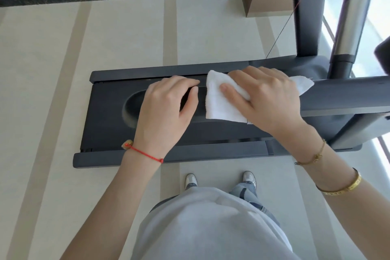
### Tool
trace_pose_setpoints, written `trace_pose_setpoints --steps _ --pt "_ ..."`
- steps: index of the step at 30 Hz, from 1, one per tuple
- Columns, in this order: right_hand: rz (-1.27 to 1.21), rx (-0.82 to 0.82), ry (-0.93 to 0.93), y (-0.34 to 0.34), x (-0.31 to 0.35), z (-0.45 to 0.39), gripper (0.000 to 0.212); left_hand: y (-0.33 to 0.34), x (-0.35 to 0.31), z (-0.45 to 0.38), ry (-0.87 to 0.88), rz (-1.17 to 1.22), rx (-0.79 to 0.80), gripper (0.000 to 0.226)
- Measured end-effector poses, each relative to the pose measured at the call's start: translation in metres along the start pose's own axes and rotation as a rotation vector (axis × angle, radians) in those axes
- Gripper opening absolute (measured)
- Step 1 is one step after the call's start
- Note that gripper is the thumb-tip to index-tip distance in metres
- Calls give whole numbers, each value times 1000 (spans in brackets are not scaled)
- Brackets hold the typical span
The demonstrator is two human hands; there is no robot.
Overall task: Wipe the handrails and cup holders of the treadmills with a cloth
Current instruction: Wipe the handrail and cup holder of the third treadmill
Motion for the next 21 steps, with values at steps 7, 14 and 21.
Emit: trace_pose_setpoints --steps 7,14,21 --pt "4 -14 -22 -22 -70 26 41 44 -67 -21 27 40 5 21" --pt "-14 -48 -96 -54 -153 58 33 92 -127 -41 22 66 20 22" --pt "-56 -79 -187 -64 -196 76 31 126 -174 -57 7 57 30 22"
Point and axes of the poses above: each hand's wrist, its own z-axis away from the middle knuckle, its own y-axis out of the palm, x = y × z, the point moved 7 cm from there along -z, towards the middle knuckle, and after that the axes turned 2 degrees about x, right-handed, at the moved point
